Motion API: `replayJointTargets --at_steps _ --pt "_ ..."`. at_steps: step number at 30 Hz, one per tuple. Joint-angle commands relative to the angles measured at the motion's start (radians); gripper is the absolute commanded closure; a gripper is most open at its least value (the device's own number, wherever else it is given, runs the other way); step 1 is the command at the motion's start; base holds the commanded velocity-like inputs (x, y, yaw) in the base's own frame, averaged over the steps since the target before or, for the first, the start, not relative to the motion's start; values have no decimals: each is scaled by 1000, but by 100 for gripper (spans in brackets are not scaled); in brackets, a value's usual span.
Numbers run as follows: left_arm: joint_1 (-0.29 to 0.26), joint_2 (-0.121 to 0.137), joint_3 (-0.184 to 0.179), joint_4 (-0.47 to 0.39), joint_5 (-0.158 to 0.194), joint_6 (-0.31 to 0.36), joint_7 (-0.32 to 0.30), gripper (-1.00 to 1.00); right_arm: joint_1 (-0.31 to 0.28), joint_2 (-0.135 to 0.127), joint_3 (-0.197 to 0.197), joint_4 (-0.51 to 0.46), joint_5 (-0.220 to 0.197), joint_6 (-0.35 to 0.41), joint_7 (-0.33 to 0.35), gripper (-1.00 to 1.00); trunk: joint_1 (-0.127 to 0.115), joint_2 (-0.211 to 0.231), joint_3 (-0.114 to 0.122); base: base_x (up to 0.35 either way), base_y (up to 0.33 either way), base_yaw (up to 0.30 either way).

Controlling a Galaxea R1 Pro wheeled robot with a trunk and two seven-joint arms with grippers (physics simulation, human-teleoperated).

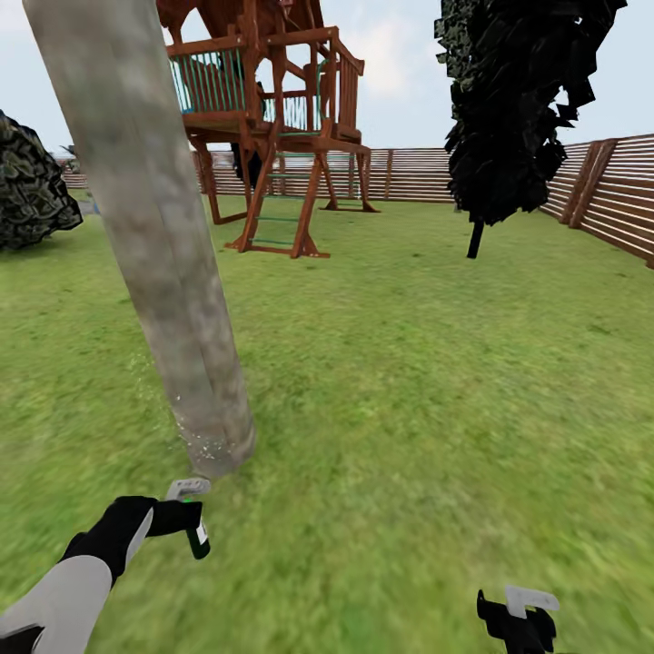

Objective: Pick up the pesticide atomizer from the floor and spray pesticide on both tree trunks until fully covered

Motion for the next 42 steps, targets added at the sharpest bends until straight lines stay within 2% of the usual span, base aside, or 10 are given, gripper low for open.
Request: replayJointTargets --at_steps 1,7,11,19,25,29,32,34,36,42 --pt "0 -1 -1 -3 -1 0 0 100 0 0 0 0 0 0 0 -100 0 0 0 -149 -46 278" --pt "-105 -57 -6 -33 -4 73 -1 100 -1 -2 0 -1 0 0 -1 -100 0 0 0 -18 -6 54" --pt "-142 53 -6 -63 -2 102 -9 100 -1 -6 0 -1 0 0 -1 -100 0 0 0 0 0 0" --pt "-140 1 -7 -67 -5 101 -5 100 -1 -8 0 -2 0 0 -1 -100 0 0 0 207 0 0" --pt "-127 81 -14 -117 -5 100 -10 100 -1 -5 0 -2 -1 -1 -2 -100 0 0 0 75 0 153" --pt "-125 26 -158 -107 -4 102 -24 100 -1 -6 0 -2 -1 0 -2 -100 0 0 0 1 0 51" --pt "-127 28 -174 -102 -2 104 -80 100 -1 -6 0 -2 -1 0 -2 -100 0 0 0 0 0 2" --pt "-129 100 -176 -99 -5 116 -171 100 -1 -6 0 -2 -1 0 -1 -100 0 0 0 0 0 0" --pt "-128 118 -184 -100 -8 136 -201 100 0 -6 0 -2 0 0 -1 -100 0 0 0 0 0 0" --pt "-112 55 -209 -75 -9 145 -213 100 0 -5 0 -2 0 0 -1 -100 0 0 0 -19 0 0"
